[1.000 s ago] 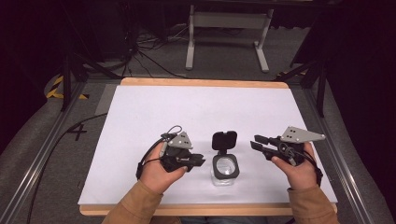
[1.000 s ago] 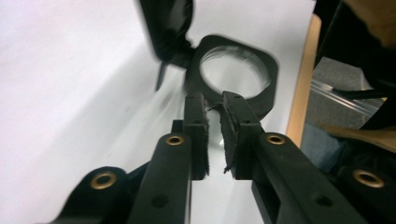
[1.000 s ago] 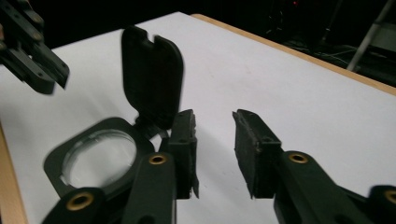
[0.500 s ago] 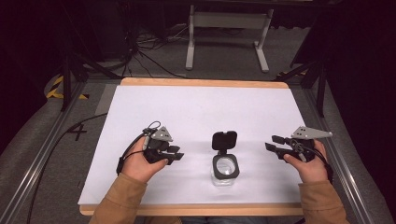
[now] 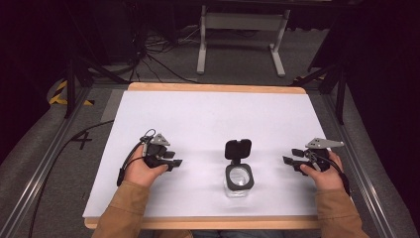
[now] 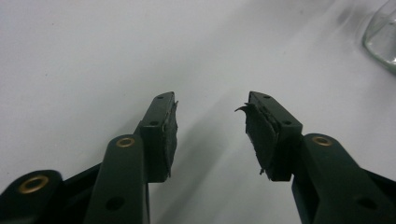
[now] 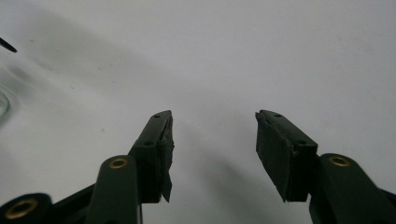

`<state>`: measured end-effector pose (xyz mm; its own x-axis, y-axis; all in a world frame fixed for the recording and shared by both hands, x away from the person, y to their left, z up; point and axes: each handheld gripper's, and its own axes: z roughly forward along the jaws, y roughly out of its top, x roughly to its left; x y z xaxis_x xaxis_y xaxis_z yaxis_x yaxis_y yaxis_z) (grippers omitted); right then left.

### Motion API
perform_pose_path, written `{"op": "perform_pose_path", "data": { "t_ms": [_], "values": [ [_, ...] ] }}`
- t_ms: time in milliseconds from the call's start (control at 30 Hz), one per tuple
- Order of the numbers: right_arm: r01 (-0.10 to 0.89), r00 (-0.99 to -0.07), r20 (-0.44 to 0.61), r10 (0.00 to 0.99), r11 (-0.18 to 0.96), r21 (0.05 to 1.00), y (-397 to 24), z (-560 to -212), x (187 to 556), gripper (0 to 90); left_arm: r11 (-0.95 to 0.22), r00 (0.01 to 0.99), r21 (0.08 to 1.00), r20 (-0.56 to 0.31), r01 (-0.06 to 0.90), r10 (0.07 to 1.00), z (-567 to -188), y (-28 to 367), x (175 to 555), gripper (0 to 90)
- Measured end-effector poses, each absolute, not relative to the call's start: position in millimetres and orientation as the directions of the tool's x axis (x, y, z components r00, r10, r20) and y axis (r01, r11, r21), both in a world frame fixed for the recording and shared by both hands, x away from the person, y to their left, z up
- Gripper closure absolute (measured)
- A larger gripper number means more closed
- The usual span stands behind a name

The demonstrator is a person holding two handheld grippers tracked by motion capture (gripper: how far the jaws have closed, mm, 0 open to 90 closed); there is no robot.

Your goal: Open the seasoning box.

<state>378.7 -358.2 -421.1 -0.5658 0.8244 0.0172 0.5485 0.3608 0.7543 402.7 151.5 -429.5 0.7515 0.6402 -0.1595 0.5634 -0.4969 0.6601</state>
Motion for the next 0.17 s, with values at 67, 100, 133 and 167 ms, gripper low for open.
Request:
{"op": "perform_pose_path", "data": {
  "t_ms": [67,100,133,167],
  "values": [
    [0.556,-0.558,0.016,0.829,0.360,0.749,-359.8,-423.3,379.6,46.2,-0.497,0.749,0.656,-0.161,0.568,0.643,-432.8,151.1,404.0,49.0],
    [0.565,-0.551,0.021,0.834,0.355,0.745,-360.8,-424.6,379.9,46.0,-0.491,0.745,0.656,-0.167,0.573,0.646,-433.6,150.9,404.1,46.9],
    [0.565,-0.549,0.019,0.835,0.355,0.745,-361.7,-425.2,380.2,45.8,-0.491,0.744,0.654,-0.171,0.576,0.645,-433.8,151.2,404.6,46.1],
    [0.571,-0.544,0.024,0.839,0.349,0.743,-362.2,-425.6,380.1,45.6,-0.480,0.740,0.658,-0.178,0.580,0.649,-434.1,151.0,404.8,45.2]
  ]
}}
